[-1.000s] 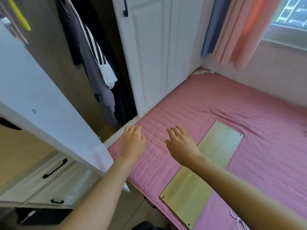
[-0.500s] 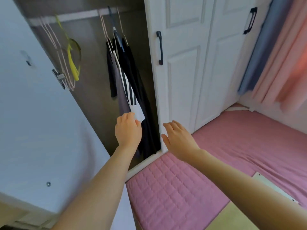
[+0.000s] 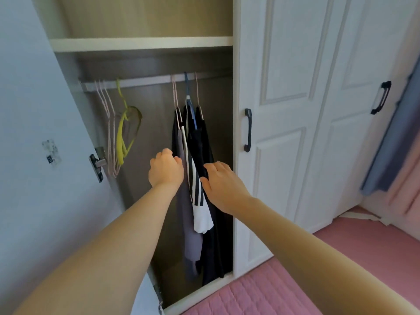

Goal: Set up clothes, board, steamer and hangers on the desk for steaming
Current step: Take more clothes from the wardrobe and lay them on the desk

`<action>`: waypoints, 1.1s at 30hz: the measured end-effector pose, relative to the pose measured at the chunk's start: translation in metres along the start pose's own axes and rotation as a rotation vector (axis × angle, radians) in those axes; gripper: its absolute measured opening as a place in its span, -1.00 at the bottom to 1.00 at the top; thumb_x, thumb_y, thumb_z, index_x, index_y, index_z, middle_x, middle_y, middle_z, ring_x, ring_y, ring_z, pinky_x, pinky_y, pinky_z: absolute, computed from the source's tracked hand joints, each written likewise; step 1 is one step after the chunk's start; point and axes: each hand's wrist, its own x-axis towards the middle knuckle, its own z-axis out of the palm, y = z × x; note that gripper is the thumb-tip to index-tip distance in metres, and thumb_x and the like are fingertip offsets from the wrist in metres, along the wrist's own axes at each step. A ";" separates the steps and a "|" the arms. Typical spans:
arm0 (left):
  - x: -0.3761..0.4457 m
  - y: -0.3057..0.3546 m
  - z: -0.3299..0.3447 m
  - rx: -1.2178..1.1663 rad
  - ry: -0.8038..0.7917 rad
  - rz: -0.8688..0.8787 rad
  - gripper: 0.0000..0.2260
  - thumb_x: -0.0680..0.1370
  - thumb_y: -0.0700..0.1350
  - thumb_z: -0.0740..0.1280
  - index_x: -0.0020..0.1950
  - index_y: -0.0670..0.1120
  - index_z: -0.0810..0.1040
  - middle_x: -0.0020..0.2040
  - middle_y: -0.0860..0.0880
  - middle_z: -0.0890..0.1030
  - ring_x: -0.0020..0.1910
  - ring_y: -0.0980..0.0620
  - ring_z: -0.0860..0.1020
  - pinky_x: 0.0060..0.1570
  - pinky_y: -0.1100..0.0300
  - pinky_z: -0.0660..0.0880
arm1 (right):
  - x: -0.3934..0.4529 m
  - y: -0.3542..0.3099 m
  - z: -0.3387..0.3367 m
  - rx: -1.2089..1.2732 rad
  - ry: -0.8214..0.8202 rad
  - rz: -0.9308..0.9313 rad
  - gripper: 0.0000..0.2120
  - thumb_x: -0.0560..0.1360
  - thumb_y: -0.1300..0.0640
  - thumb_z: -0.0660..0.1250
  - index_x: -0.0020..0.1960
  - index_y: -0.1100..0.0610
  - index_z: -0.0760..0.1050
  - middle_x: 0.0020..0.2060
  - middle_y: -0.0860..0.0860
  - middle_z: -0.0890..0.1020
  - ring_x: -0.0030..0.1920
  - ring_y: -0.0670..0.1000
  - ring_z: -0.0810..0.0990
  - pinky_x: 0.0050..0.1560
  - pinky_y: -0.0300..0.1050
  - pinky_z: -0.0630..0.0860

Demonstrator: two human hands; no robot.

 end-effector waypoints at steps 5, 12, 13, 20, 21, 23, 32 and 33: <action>0.040 0.001 0.005 -0.017 -0.030 -0.022 -0.70 0.63 -0.04 0.15 0.27 -0.17 0.44 0.19 -0.19 0.53 0.19 -0.19 0.47 -0.01 -0.06 0.46 | 0.057 -0.005 -0.003 0.135 -0.002 0.041 -0.64 0.63 0.12 0.08 0.39 0.23 0.27 0.30 0.17 0.41 0.27 0.19 0.41 0.24 0.08 0.41; 0.058 0.001 0.022 -0.097 -0.123 -0.082 -0.66 0.59 0.09 0.23 0.21 -0.14 0.47 0.09 -0.12 0.57 0.00 -0.10 0.52 -0.18 0.10 0.41 | 0.114 -0.002 0.008 0.249 0.024 0.056 -0.57 0.60 0.19 0.22 0.44 0.17 0.23 0.27 0.14 0.47 0.19 0.09 0.54 0.17 -0.10 0.48; 0.059 0.001 0.024 -0.086 -0.123 -0.077 -0.68 0.59 0.09 0.23 0.17 -0.14 0.48 0.05 -0.11 0.57 -0.07 -0.07 0.50 -0.21 0.11 0.41 | 0.119 -0.001 0.012 0.249 0.022 0.058 -0.57 0.60 0.19 0.23 0.43 0.16 0.24 0.26 0.14 0.47 0.18 0.09 0.54 0.17 -0.10 0.50; 0.087 -0.008 0.031 -0.158 -0.130 -0.156 -0.71 0.57 0.05 0.27 0.10 -0.16 0.51 0.01 -0.13 0.58 -0.09 -0.09 0.50 -0.18 0.11 0.41 | 0.138 0.012 0.029 0.232 0.031 0.077 -0.56 0.59 0.12 0.24 0.43 0.18 0.25 0.25 0.13 0.49 0.18 0.09 0.55 0.14 -0.11 0.50; 0.095 -0.009 0.031 -0.182 -0.132 -0.174 -0.72 0.56 0.04 0.28 0.08 -0.17 0.53 0.01 -0.15 0.59 -0.07 -0.12 0.51 -0.16 0.11 0.42 | 0.140 0.015 0.030 0.237 0.033 0.089 -0.56 0.59 0.11 0.24 0.42 0.18 0.25 0.24 0.13 0.50 0.17 0.09 0.56 0.13 -0.11 0.51; 0.111 -0.010 0.031 -0.210 -0.136 -0.194 -0.73 0.55 0.03 0.30 0.03 -0.17 0.55 -0.01 -0.16 0.61 -0.02 -0.15 0.54 -0.15 0.14 0.39 | 0.145 0.020 0.032 0.238 0.040 0.112 -0.56 0.59 0.10 0.25 0.41 0.18 0.26 0.22 0.12 0.52 0.14 0.09 0.57 0.12 -0.09 0.53; 0.142 -0.001 0.037 -0.300 -0.178 -0.184 -0.74 0.54 0.03 0.34 0.03 -0.16 0.59 -0.08 -0.09 0.58 -0.10 -0.05 0.51 -0.12 0.16 0.42 | 0.168 0.012 0.044 0.316 0.073 0.152 -0.57 0.56 -0.06 0.27 0.31 0.18 0.35 0.10 0.08 0.56 0.01 0.05 0.60 -0.10 -0.11 0.56; 0.145 -0.002 0.038 -0.302 -0.178 -0.192 -0.74 0.53 0.03 0.35 0.01 -0.16 0.59 -0.08 -0.09 0.58 -0.10 -0.05 0.52 -0.12 0.16 0.42 | 0.171 0.012 0.045 0.312 0.071 0.156 -0.61 0.56 -0.01 0.27 0.29 0.17 0.35 0.09 0.09 0.56 0.00 0.06 0.60 -0.11 -0.09 0.57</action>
